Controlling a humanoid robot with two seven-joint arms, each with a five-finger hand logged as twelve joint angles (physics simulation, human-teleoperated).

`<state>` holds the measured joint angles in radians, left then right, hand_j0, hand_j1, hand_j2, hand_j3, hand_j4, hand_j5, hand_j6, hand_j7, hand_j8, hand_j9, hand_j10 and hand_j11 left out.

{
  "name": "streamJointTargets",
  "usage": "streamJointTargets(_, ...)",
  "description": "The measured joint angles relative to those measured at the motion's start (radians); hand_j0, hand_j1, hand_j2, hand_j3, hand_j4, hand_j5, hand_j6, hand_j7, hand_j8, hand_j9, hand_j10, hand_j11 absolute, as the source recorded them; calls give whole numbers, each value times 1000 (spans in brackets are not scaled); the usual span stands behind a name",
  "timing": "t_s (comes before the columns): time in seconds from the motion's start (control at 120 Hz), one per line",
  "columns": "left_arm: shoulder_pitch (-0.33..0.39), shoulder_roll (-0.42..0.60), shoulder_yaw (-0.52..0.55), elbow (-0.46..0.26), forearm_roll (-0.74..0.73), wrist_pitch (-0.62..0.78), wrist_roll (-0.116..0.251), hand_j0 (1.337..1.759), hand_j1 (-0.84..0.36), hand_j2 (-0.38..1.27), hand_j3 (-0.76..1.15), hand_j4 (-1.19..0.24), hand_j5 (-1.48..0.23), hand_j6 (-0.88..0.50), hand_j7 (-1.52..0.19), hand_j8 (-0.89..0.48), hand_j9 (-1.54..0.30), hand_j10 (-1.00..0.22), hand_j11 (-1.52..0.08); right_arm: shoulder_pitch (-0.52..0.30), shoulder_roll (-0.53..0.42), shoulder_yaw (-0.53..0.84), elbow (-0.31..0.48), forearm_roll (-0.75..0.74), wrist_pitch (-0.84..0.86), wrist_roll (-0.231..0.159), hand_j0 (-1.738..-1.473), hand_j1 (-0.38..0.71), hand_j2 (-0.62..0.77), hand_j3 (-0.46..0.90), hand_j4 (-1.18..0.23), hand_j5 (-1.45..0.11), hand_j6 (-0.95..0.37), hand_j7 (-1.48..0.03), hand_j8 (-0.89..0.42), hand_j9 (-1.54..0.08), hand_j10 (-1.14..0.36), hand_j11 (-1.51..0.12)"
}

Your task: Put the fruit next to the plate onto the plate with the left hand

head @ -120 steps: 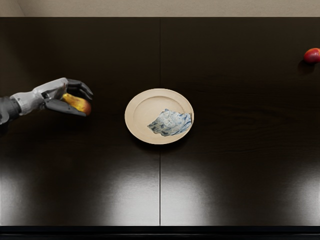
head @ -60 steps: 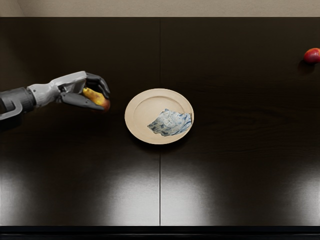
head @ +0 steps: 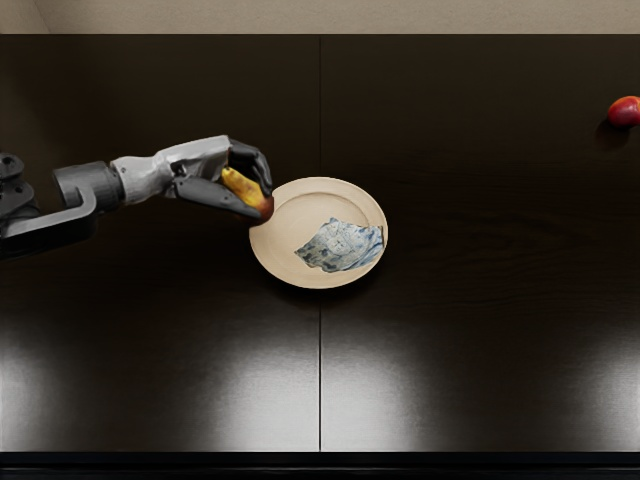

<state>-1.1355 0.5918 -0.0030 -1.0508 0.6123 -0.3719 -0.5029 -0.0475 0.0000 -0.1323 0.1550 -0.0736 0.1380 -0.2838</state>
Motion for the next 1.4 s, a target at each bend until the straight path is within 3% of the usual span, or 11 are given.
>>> streamJointTargets(0.2, -9, -44, 0, 0, -1, -4, 2, 1652, -463, 300, 0, -629, -952, -586, -933, -326, -939, -317, -912, 0, 0, 0, -4, 0, 0, 0, -1658, -349, 0, 0, 0, 0, 0, 0, 0, 0, 0, 0)
streamJointTargets(0.467, -6, -100, 3, 11, 4, 0, 36, 1651, -460, 294, 0, -626, -956, -586, -938, -330, -943, -321, -913, 0, 0, -1, -5, 0, 0, 0, -1658, -349, 0, 0, 0, 0, 0, 0, 0, 0, 0, 0)
streamJointTargets(0.775, -7, -184, 8, 77, 11, 6, 67, 1651, -454, 283, 0, -628, -940, -604, -920, -335, -928, -335, -904, 0, 0, -1, -9, 0, 0, 0, -1658, -349, 0, 0, 0, 0, 0, 0, 0, 0, 0, 0)
streamJointTargets(0.875, -6, -242, 11, 119, 12, 6, 70, 1652, -396, 210, 0, -628, -933, -624, -917, -371, -915, -355, -896, -1, 0, -1, -11, 0, 0, 0, -1658, -349, 0, 0, 0, 0, 0, 0, 0, 0, 0, 0)
streamJointTargets(1.4, 3, -294, 15, 225, 45, 12, 72, 1654, -412, 250, 0, -621, -902, -636, -892, -378, -892, -357, -876, -2, 0, -1, -17, 0, 0, 0, -1658, -349, 0, 0, 0, 0, 0, 0, 0, 0, 0, 0)
